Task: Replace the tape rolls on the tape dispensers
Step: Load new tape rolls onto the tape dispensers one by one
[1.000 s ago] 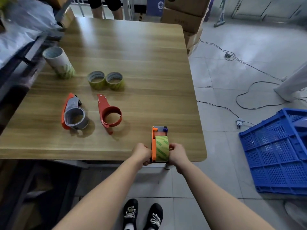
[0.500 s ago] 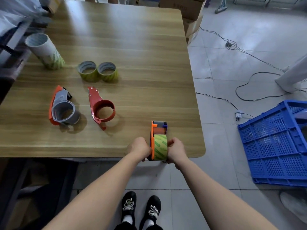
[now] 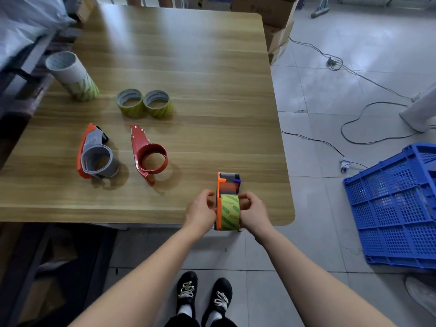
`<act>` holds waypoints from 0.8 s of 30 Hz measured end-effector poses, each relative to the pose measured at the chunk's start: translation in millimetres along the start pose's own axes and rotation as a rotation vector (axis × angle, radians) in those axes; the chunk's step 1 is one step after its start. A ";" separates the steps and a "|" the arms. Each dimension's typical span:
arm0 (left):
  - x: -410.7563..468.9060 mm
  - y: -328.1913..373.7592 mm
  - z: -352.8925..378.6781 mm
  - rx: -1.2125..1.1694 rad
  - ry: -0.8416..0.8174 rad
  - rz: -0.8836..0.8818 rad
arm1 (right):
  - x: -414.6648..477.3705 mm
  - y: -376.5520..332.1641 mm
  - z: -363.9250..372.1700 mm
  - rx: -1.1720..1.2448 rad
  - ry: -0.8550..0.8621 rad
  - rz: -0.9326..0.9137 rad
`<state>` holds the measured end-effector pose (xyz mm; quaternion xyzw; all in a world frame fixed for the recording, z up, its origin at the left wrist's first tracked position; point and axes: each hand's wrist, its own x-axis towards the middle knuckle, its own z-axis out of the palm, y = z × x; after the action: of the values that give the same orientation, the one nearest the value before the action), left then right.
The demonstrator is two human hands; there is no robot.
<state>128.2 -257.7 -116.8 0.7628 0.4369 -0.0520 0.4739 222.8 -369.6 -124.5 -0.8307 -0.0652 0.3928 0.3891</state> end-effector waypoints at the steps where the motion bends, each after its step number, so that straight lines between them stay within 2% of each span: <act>1: -3.9 -0.5 0.7 -0.003 -0.007 0.037 | -2.0 0.2 -0.3 -0.021 0.021 -0.038; 6: -13.0 5.4 4.8 0.092 -0.072 0.108 | -7.8 -2.3 5.9 -0.079 0.155 -0.109; 18: -4.7 -2.7 -2.0 0.166 -0.146 0.137 | -7.6 -0.7 -2.1 -0.171 0.184 -0.141; 24: -4.0 -4.3 -19.2 0.327 -0.113 0.150 | -11.5 -20.2 -16.4 -0.243 0.207 -0.168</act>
<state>116.3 -244.7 -107.3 0.8559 0.3372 -0.1293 0.3700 230.5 -370.3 -97.1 -0.8992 -0.1411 0.2604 0.3220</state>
